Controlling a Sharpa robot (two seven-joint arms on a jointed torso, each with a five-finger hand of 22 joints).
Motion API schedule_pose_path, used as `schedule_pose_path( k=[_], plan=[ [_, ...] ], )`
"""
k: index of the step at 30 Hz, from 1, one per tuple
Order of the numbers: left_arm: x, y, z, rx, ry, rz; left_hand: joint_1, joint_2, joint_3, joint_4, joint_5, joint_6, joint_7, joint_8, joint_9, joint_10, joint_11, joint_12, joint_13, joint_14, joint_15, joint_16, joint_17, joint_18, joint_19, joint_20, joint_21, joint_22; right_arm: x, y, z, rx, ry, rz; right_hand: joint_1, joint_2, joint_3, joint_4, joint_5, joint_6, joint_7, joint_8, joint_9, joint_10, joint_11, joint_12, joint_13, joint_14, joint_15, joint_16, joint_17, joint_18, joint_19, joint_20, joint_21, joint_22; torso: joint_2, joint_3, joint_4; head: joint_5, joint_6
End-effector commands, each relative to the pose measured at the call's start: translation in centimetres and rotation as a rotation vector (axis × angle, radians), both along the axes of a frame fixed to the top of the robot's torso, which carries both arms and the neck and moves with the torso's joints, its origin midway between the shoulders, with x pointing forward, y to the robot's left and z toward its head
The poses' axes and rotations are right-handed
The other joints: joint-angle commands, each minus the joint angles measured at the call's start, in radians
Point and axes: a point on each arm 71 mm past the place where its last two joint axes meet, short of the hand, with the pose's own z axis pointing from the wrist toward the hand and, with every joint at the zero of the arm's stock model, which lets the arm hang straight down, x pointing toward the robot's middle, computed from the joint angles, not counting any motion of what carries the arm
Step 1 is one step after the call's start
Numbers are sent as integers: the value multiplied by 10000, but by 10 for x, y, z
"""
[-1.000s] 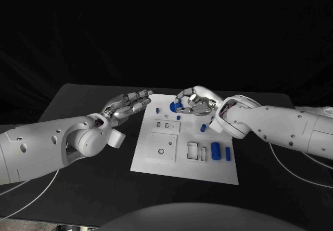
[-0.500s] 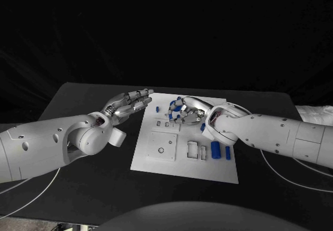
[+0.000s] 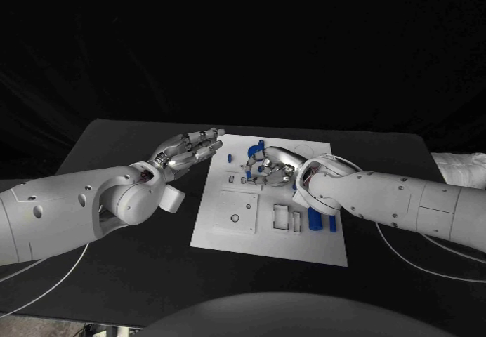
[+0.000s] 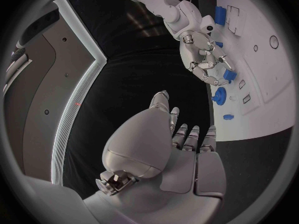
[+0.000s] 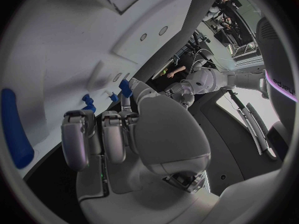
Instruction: Assemble the parts on the task board
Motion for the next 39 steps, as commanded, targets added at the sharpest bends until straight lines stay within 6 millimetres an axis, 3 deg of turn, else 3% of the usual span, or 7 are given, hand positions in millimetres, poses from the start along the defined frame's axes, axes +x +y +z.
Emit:
schedule_pose_path(
  k=[1,19,39],
  plan=[
    [-1,-2,1,-117,-81,-204,90,-3,53,-4,47,-8,60,31,9,2,60,44,16,-11,51,49,16,155,20,69,57,-136,0,0,-2,-191,-93,-11,-5,-119,-7,-40,75,122,-25,28,-5,1060,79,-12,2620,1043,81,34,2634,106,281,67,-53,2299,-4,-1,4,12,-17],
    [0,-4,1,-109,-100,-231,90,-3,53,-4,47,-8,60,31,9,2,60,44,16,-11,51,49,16,155,20,69,57,-136,3,-5,-7,-559,51,-85,-50,-155,-33,-74,98,35,27,-106,-140,1060,107,-12,2620,1043,119,34,2634,133,198,115,-140,2263,2,2,-5,32,-93],
    [0,-4,1,-111,-78,-259,90,-3,53,-4,47,-8,60,31,9,2,60,44,16,-11,51,49,16,155,20,69,57,-136,5,-7,-10,-758,101,-88,-96,-156,-34,-115,106,-128,70,-313,-344,1060,105,-12,2620,1043,127,34,2634,145,165,148,-179,2249,-1,0,-4,54,-93]
  ],
)
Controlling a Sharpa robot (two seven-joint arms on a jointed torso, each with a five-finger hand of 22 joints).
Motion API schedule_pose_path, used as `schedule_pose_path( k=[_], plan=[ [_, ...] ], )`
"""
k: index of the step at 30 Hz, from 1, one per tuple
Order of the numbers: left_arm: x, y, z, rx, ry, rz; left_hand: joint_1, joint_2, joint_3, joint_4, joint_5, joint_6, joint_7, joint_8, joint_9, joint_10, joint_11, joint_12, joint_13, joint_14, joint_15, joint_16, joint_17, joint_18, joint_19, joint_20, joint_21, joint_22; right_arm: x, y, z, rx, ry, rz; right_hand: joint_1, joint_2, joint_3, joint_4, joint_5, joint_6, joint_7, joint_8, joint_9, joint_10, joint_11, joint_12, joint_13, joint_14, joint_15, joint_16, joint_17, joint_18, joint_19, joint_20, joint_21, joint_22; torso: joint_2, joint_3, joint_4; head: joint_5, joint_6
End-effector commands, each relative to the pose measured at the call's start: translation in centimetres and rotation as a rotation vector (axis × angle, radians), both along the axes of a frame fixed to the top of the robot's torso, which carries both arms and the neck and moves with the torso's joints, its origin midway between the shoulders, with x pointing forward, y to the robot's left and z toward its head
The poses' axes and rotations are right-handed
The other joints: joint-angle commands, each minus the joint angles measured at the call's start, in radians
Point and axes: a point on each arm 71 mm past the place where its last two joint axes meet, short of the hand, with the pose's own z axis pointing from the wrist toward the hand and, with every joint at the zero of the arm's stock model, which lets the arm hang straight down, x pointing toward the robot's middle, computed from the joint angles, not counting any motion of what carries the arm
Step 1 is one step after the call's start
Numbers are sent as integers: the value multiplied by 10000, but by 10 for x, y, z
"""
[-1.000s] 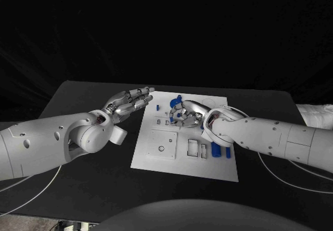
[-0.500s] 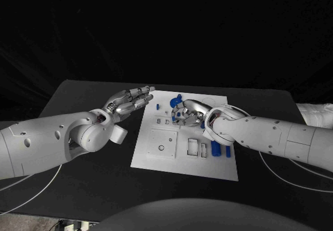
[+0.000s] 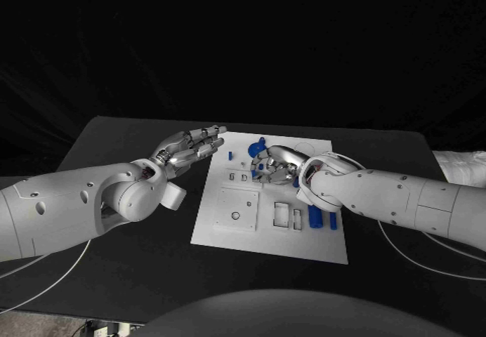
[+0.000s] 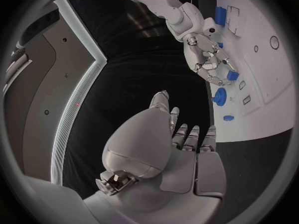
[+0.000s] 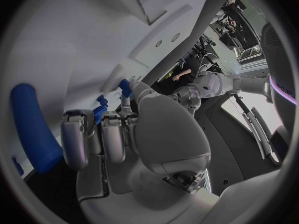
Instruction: Assemble the parts on the task board
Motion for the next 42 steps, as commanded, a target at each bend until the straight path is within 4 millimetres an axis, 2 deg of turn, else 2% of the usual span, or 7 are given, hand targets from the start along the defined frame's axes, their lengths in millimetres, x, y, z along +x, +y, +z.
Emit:
schedule_pose_path(
  k=[1,26,42],
  plan=[
    [-1,-2,1,-115,-64,-202,90,-3,53,-4,48,-8,61,31,9,2,60,45,16,-11,51,49,17,155,20,69,58,-135,-1,1,-2,-193,66,148,-52,-103,1,-89,64,-112,41,-116,-96,1025,76,-12,2614,1043,57,35,2628,145,165,82,-44,2253,-3,0,0,13,2],
    [-1,-3,0,-100,-7,-232,112,14,83,-2,57,-16,66,30,8,0,66,45,16,-12,52,49,16,153,19,70,57,-137,0,-1,-3,-310,111,160,-101,-178,22,-193,53,-406,95,-561,-610,1025,85,-12,2614,1043,75,35,2628,157,132,106,-90,2240,-3,-1,0,-2,2],
    [-1,-3,-1,-72,58,-252,116,17,91,-1,59,-16,71,31,8,-3,69,39,14,-14,52,45,15,151,17,70,55,-138,0,-1,-4,-405,121,217,-187,-351,-44,-258,-249,-677,112,-932,-1114,1025,100,-12,2614,1043,82,35,2628,161,122,116,-113,2235,-6,0,-2,4,2]
  ],
)
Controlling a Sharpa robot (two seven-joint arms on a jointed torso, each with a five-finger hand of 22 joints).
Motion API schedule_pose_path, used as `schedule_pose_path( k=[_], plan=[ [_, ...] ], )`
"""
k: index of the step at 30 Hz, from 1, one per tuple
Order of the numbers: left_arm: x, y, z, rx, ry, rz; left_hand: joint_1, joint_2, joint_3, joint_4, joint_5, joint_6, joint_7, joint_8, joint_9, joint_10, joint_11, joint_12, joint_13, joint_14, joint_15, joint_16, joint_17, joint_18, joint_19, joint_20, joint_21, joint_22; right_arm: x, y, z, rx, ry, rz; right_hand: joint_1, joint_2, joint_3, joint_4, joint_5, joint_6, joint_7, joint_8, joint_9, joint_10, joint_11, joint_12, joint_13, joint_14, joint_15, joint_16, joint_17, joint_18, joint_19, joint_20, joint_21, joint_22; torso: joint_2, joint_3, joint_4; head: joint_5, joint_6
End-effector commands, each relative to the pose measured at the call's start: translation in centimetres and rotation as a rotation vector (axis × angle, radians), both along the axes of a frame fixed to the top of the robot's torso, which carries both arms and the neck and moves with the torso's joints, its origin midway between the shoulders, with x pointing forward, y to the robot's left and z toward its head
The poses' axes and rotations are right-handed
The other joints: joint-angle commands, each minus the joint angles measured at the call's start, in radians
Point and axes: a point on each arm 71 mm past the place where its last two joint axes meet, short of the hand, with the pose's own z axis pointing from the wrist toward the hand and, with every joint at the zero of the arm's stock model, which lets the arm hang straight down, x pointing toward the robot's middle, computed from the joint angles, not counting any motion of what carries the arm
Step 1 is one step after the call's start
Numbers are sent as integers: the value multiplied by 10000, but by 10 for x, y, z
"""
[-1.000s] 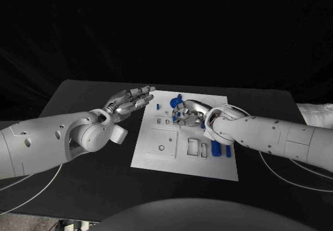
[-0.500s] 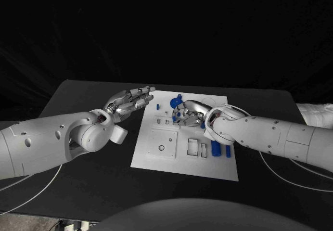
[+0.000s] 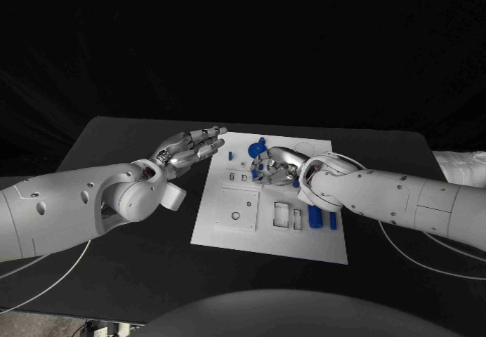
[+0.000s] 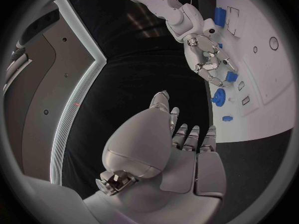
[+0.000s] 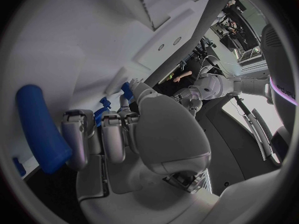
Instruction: Assemble the parts on the task board
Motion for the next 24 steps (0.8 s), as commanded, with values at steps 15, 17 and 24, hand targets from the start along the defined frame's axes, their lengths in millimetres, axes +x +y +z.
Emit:
schedule_pose_path(
  k=[15,17,24],
  plan=[
    [-1,-2,1,-96,-27,-186,121,19,41,3,61,-23,75,29,8,-7,73,35,13,-16,51,43,14,150,22,70,60,-135,0,-2,3,64,-574,173,-403,-331,-572,90,-1460,-1267,-204,-626,-957,1059,-103,-12,2621,1043,-33,35,2632,167,86,-13,-87,2227,4,-1,1,30,2],
    [-1,-2,1,-98,-32,-185,121,19,41,3,61,-23,75,29,8,-7,73,35,13,-16,51,43,14,150,22,70,60,-135,0,-3,5,248,-770,174,-498,-356,-668,167,-1617,-1313,-239,-615,-1026,1059,-131,-12,2621,1043,-61,35,2632,167,87,-37,-89,2227,3,-1,-1,40,2],
    [-1,-2,1,-94,-28,-177,123,18,43,2,61,-26,76,28,7,-7,74,35,13,-17,49,41,14,150,36,71,73,-128,0,-5,11,1011,-1039,161,-894,-554,-1027,523,-1852,-1408,-310,-571,-1216,1059,-194,-12,2621,1043,-124,35,2632,163,102,-98,-82,2232,9,9,3,110,2]
  ],
)
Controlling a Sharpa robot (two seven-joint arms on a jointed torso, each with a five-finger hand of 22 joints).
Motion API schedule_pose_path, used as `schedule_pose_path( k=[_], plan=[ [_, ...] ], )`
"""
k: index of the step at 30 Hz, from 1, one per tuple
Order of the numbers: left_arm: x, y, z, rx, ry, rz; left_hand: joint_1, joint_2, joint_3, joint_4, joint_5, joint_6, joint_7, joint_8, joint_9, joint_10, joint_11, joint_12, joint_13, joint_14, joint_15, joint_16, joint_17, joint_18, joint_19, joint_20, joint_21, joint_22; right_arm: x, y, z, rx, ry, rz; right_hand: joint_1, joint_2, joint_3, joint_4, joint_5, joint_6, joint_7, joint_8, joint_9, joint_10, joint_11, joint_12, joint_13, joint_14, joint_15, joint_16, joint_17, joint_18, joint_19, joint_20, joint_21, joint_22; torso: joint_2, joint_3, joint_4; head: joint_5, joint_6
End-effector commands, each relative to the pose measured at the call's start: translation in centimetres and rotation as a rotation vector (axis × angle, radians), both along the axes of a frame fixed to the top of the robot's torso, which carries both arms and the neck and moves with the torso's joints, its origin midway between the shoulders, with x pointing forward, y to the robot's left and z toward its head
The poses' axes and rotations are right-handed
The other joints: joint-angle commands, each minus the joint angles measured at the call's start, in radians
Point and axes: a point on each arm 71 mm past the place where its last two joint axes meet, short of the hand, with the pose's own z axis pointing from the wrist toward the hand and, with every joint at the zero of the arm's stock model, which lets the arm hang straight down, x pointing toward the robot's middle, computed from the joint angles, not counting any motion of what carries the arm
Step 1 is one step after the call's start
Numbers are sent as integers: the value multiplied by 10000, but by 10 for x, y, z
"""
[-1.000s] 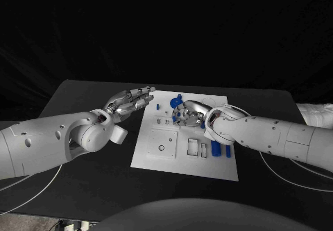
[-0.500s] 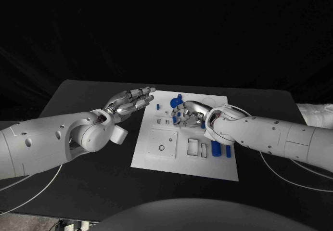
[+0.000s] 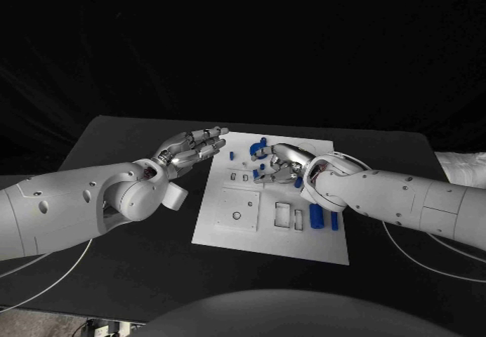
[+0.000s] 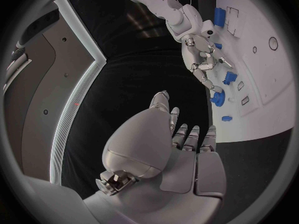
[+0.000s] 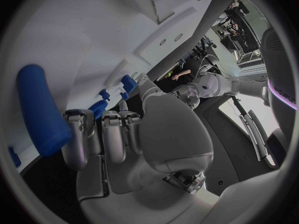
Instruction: Assemble the parts on the task board
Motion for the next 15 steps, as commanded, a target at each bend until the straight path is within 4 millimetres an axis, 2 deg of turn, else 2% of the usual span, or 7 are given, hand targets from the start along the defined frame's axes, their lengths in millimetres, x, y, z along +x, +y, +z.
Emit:
schedule_pose_path(
  k=[1,8,15],
  plan=[
    [-1,-2,1,-103,-59,-163,84,-22,43,3,61,-1,50,28,7,-8,74,35,12,-17,49,41,14,149,32,67,32,-128,-1,1,8,794,-497,172,-197,-99,-158,132,-66,-89,-19,7,-60,1044,-105,-11,2621,1056,-72,34,2634,163,123,-81,-27,2234,5,5,0,40,1],
    [-1,-1,1,-59,-138,-167,93,-32,49,1,63,-3,53,28,7,-9,80,37,13,-19,37,39,13,157,70,67,67,-109,-1,-6,23,1424,-838,315,-439,-450,-591,628,-66,-75,-47,38,-220,1044,-133,-11,2621,1056,-102,34,2634,185,50,-121,-109,2202,-4,-4,-6,60,1],
    [-2,-3,2,-62,-193,-161,112,-45,86,23,59,-78,33,7,0,-12,66,46,14,-15,36,55,17,177,182,71,162,-62,3,-16,55,1809,-1274,580,-407,-691,-1165,1228,-64,61,-41,64,-402,1044,-136,-11,2621,1056,-108,34,2634,213,-50,-135,-221,2162,-12,3,-11,99,1]
  ],
)
